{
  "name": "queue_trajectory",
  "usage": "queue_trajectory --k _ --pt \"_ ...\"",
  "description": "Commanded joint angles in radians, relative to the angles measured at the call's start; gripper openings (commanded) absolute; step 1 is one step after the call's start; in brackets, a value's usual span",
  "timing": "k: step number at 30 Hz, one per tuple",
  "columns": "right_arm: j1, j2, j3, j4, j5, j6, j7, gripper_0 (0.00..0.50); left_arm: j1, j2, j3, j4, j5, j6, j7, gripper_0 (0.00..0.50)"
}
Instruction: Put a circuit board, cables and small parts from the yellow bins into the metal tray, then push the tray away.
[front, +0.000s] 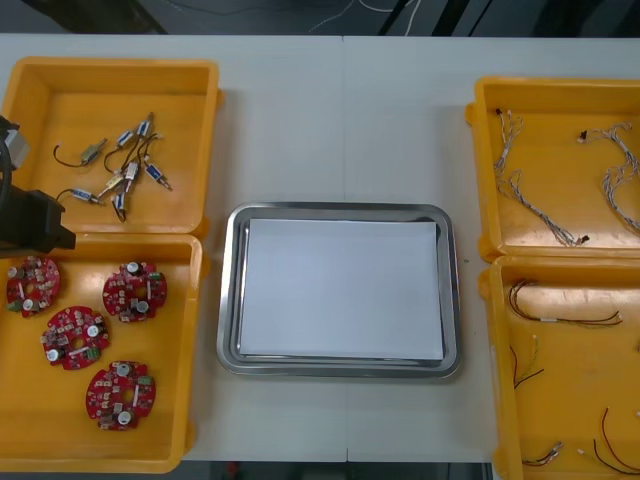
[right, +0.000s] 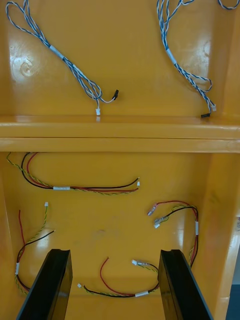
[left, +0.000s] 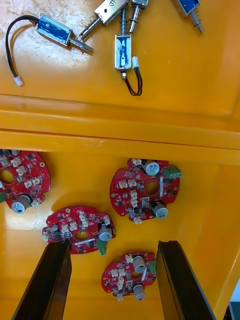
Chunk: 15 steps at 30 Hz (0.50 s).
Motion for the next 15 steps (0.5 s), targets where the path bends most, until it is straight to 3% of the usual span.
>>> queue_trajectory --k 1,15 --pt "0.009 0.002 -0.032 -0.025 0.008 -0.010 -0.047 0.500 0.015 -0.010 -0.024 0.011 0.003 -0.009 -0.045 0.500" --pt "0.008 -0.001 -0.043 -0.068 0.020 -0.041 -0.050 0.500 0.008 -0.008 -0.002 -0.026 -0.038 0.003 -0.030 0.500"
